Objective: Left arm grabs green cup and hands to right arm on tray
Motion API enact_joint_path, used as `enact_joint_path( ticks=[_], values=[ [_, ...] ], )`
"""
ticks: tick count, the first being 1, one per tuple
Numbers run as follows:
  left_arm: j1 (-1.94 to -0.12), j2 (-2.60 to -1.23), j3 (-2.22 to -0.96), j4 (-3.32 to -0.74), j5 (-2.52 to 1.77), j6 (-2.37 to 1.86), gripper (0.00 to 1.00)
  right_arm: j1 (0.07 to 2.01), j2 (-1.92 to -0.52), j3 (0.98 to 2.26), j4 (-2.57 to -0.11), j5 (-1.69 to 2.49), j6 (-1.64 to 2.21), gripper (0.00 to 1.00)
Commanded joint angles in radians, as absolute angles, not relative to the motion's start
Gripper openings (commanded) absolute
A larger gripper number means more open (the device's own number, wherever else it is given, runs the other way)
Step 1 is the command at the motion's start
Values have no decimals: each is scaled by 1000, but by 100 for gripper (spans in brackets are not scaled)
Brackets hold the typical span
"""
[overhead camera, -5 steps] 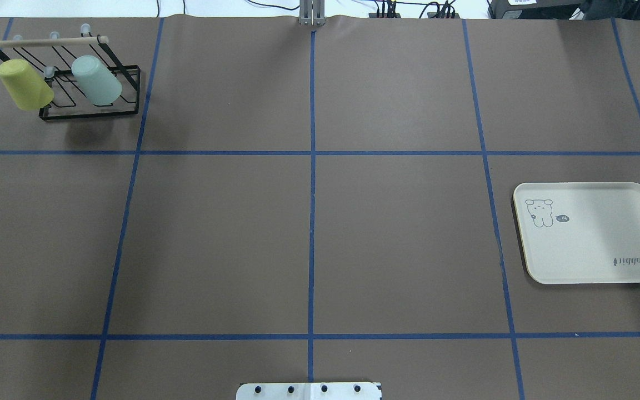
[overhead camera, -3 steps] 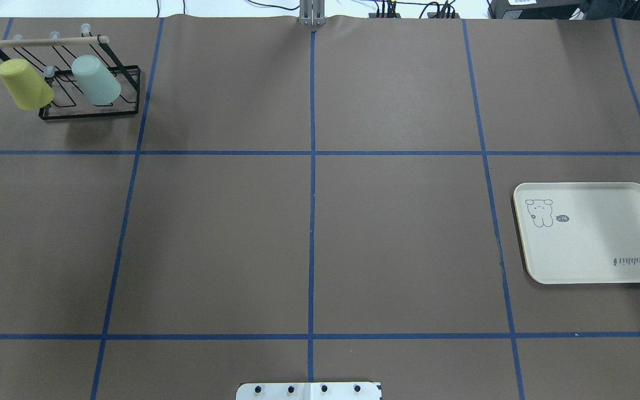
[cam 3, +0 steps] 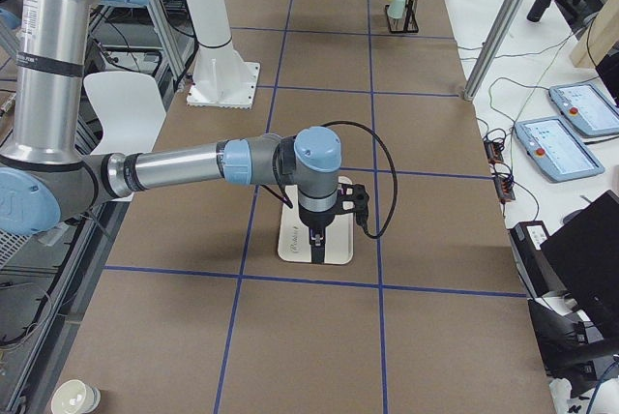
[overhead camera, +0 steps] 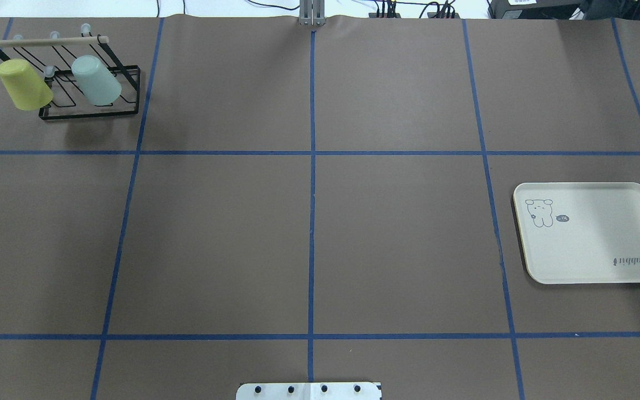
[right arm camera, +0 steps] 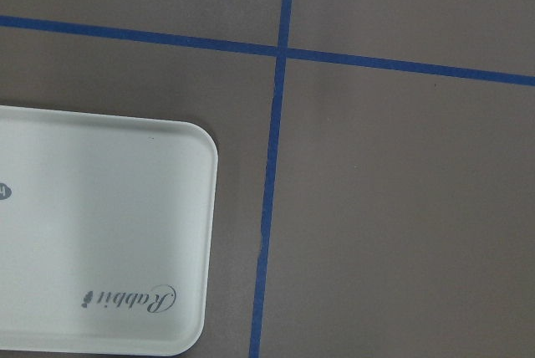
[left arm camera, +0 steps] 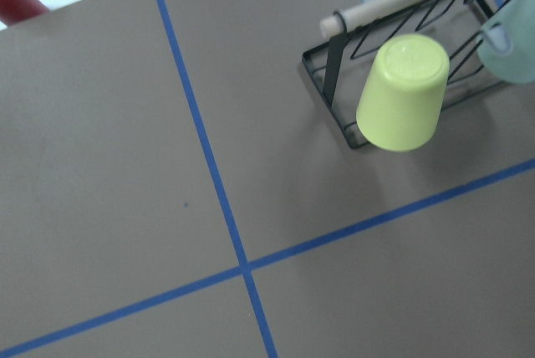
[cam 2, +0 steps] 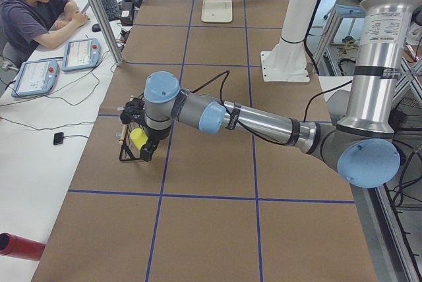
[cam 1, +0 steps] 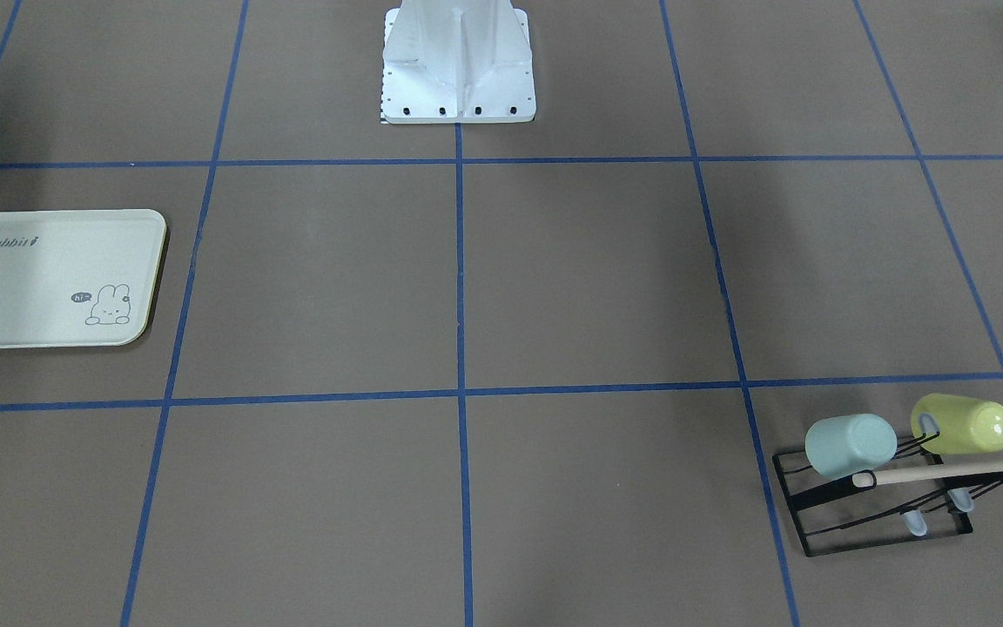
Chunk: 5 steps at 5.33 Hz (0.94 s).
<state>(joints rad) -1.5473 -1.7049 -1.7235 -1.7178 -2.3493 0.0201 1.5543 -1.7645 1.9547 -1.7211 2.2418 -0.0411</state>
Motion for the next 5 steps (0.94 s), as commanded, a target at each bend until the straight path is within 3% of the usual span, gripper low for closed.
enact_joint_path(
  ticks=[1,5],
  values=[
    [-1379,-1861,-1697,-1746,-2338,-253,100,1554,-1766,1954,-1721,2243,-41,100],
    [-1135,-2037,-1514,-1753,-2131,-508,100,1554,-1766,1953,-1721,2243,-40,100]
  ],
)
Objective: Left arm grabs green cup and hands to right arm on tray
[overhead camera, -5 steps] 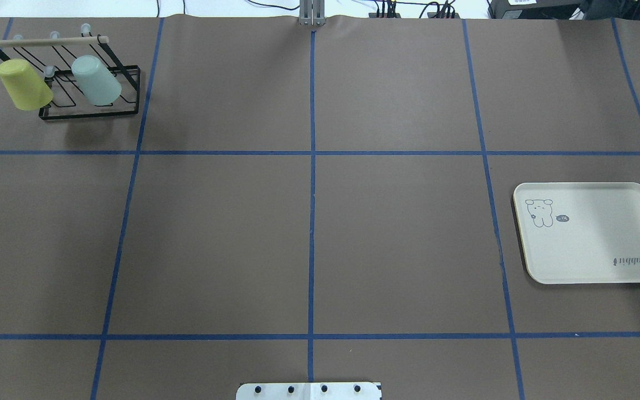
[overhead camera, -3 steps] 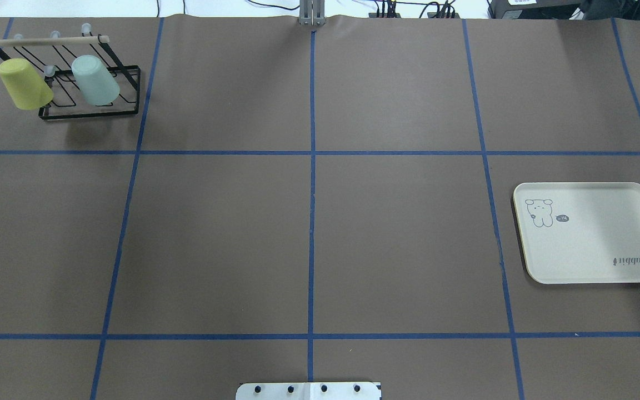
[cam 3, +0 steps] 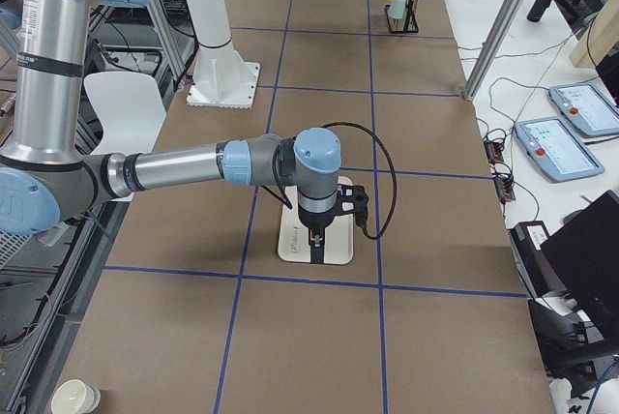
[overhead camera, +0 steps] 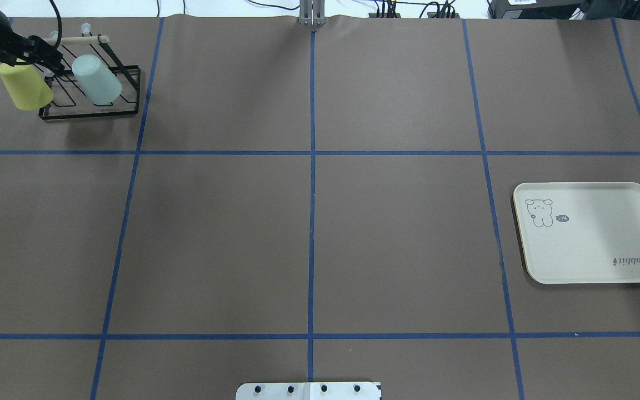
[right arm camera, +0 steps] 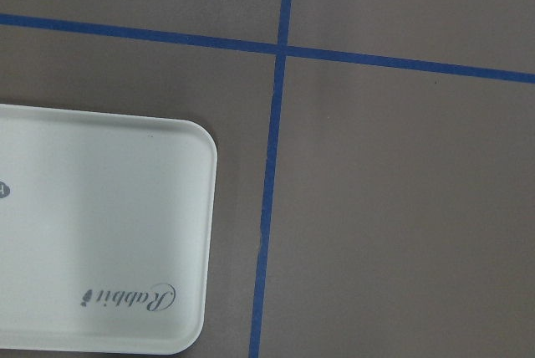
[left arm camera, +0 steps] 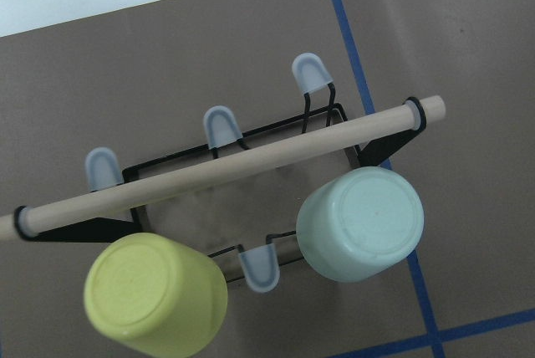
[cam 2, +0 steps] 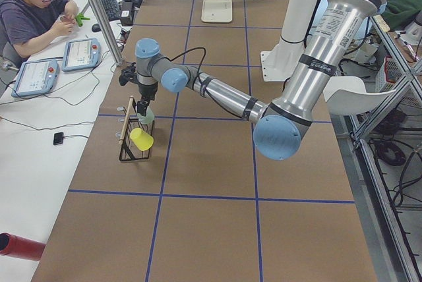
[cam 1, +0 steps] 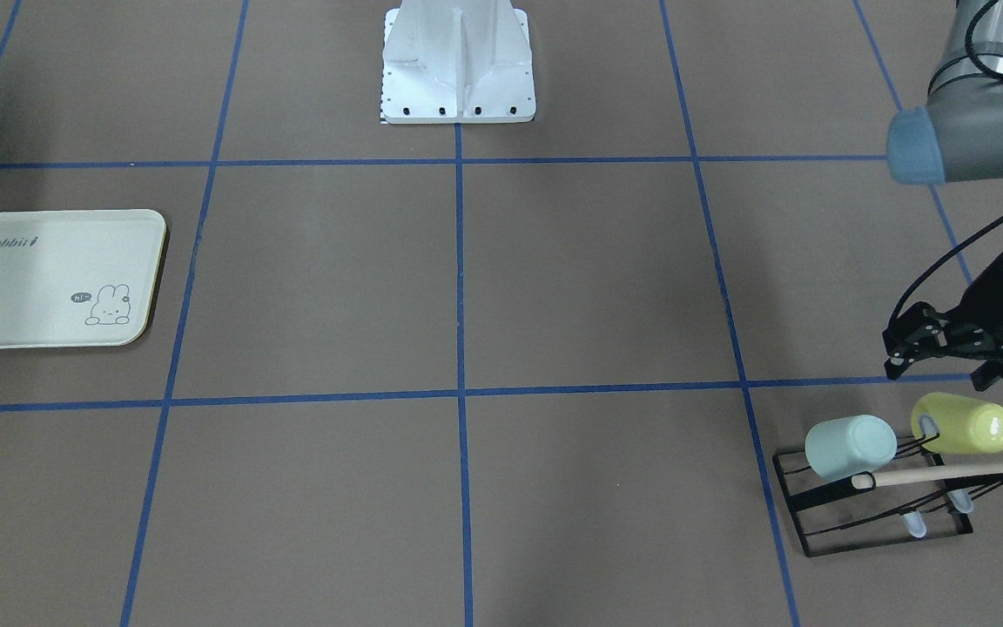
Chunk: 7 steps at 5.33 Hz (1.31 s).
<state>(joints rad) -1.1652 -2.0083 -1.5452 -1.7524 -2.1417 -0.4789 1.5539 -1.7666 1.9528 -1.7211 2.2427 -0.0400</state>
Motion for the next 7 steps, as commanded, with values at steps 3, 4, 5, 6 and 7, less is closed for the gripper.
enact_joint_path(
  ticks=[3,4,5,6,7],
  values=[
    [-1100,-2114,-1408,-1781,-2131,-537,100,1552,-1764,1951,-1723,2244,-38,100],
    [-1100,-2129,-1347,-1845,-2131,-531,99,1552,-1764,1951,-1723,2246,-38,100],
    [-1100,-2146,-1306,-1862,-2131,-525,99,1552,-1766,1951,-1723,2247,-38,100],
    [-1100,-2149,-1290,-1864,-2131,-522,99,1552,-1766,1951,-1723,2247,-38,100],
    [-1100,-2151,-1281,-1873,-2131,-520,94,1552,-1764,1945,-1723,2247,-38,100]
  ],
)
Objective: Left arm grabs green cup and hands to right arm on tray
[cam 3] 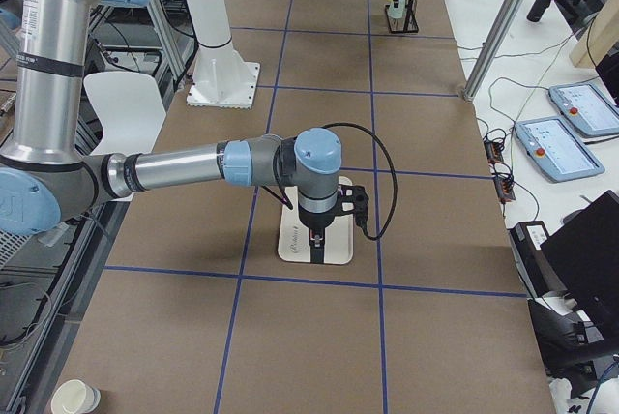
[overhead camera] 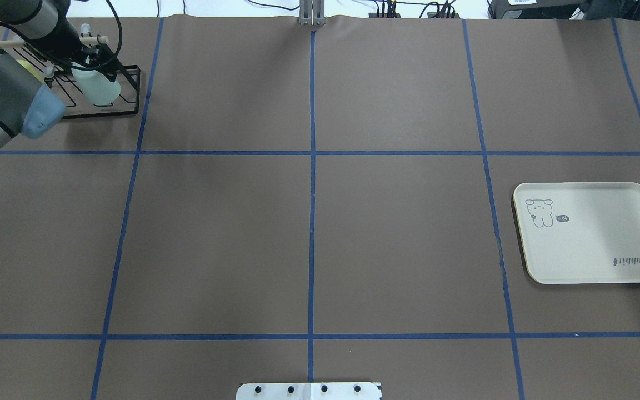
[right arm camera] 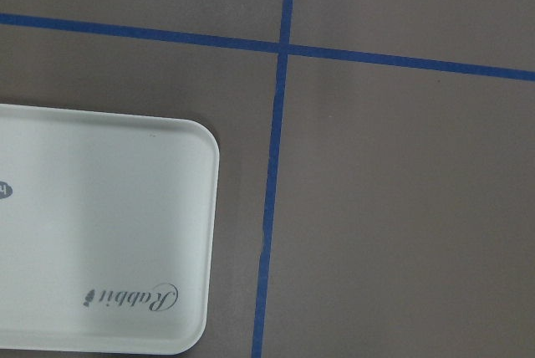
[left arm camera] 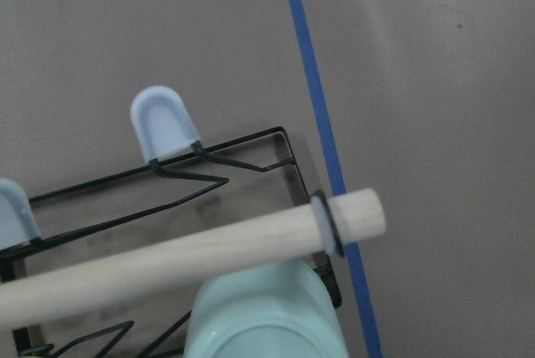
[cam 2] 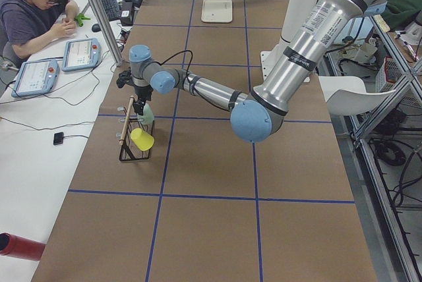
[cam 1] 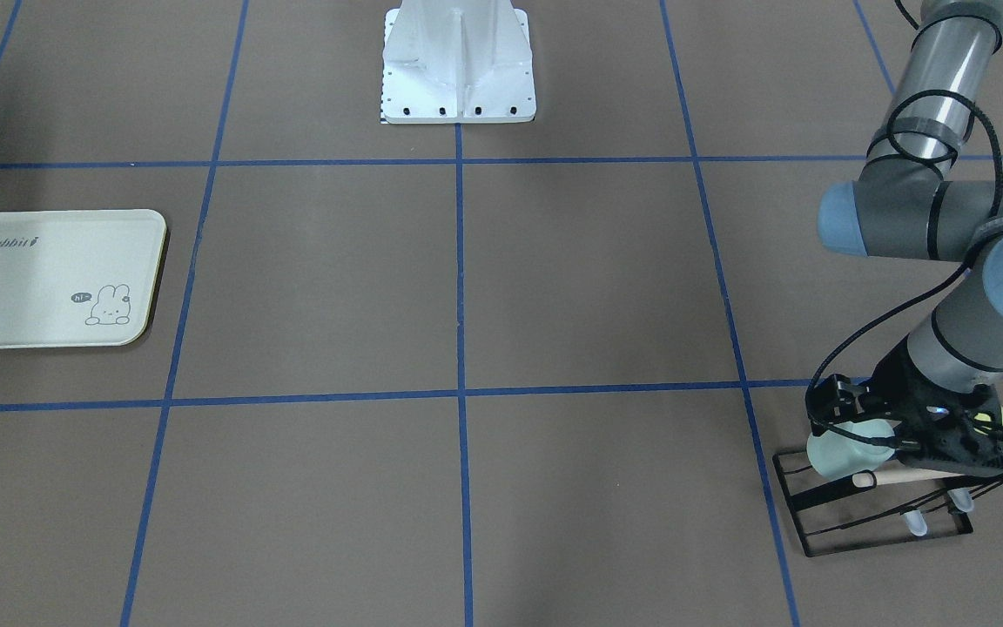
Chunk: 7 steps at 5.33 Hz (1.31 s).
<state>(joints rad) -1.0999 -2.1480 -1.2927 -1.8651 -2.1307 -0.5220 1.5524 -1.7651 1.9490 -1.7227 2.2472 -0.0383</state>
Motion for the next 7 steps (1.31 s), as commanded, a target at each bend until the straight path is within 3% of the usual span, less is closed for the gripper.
enact_joint_path(
  ticks=[1,2,3,4,7],
  values=[
    [-1100,-2149,-1279,-1871,-2131,-520,75,1552,-1766,1945,-1723,2247,-38,100],
    [-1100,-2148,-1279,-1868,-2131,-519,53,1552,-1764,1945,-1721,2247,-38,100],
    [-1109,-2146,-1284,-1867,-2131,-496,23,1552,-1764,1945,-1721,2247,-38,100],
    [-1127,-2146,-1290,-1867,-2129,-482,7,1552,-1766,1947,-1721,2247,-40,100],
    [-1167,-2084,-1476,-1835,-2141,-486,3,1552,-1764,1947,-1721,2249,-40,100]
  ],
)
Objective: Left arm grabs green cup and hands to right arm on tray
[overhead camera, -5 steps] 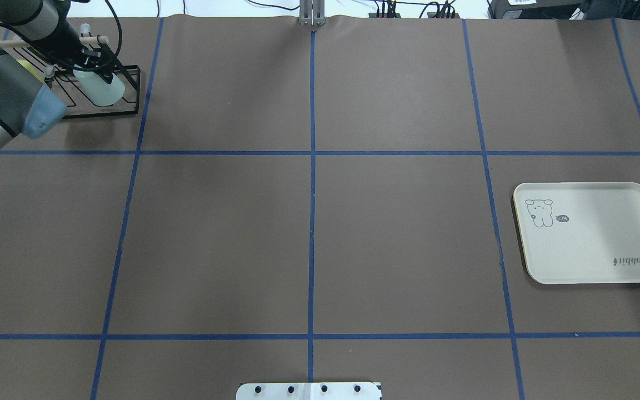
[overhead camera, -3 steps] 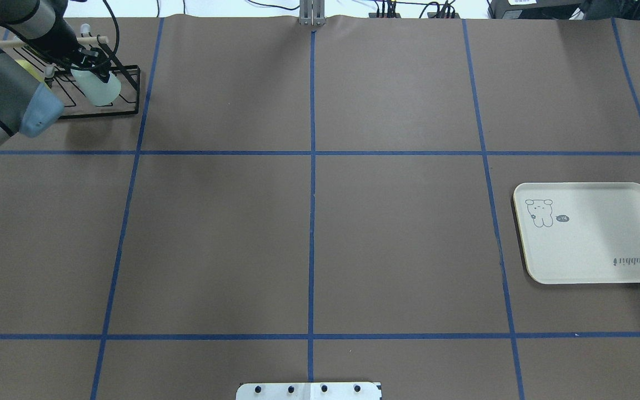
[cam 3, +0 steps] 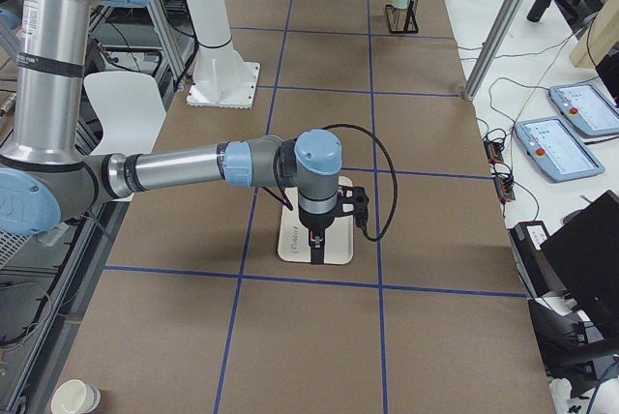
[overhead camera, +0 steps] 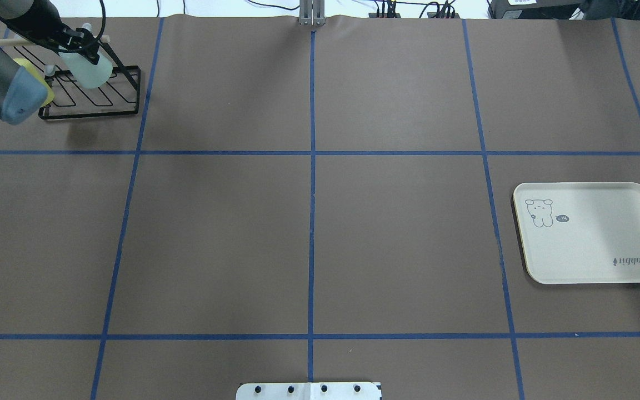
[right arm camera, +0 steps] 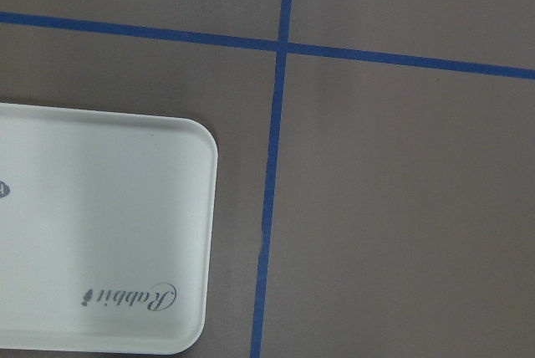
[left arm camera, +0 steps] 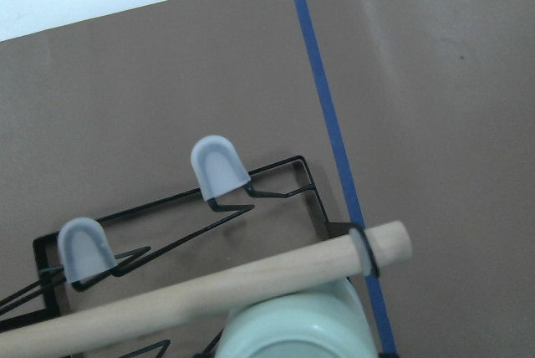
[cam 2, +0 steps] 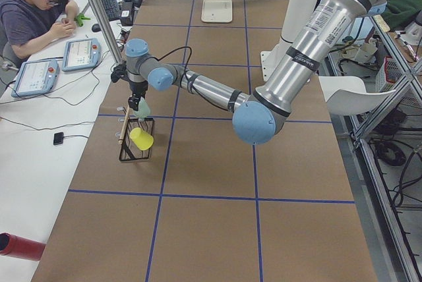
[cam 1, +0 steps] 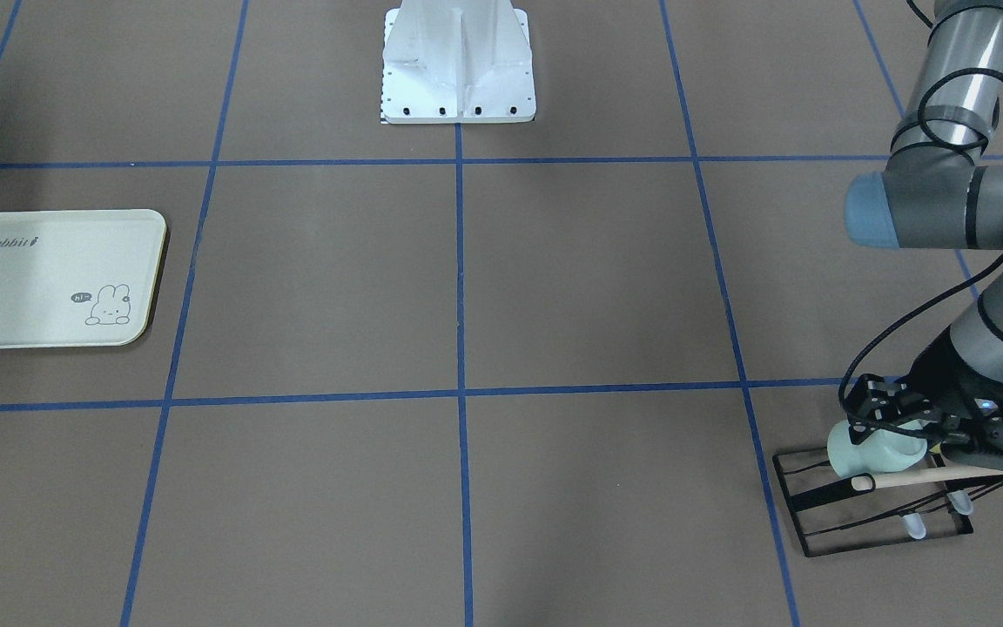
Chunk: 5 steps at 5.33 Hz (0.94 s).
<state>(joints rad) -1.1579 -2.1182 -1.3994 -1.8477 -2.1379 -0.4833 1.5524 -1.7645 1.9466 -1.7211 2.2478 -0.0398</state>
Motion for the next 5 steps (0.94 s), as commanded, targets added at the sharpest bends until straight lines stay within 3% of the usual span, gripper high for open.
enact_joint_path(
  ticks=[1,2,5],
  values=[
    [-1184,-2066,-1561,-1794,-2141,-497,0,1552,-1764,1947,-1721,2256,-40,100],
    [-1212,-2019,-1662,-1760,-2140,-508,0,1552,-1764,1947,-1721,2291,-40,100],
    [-1159,-2013,-1681,-1840,-2143,-773,0,1505,-1737,1895,-1501,2457,114,100]
  ],
)
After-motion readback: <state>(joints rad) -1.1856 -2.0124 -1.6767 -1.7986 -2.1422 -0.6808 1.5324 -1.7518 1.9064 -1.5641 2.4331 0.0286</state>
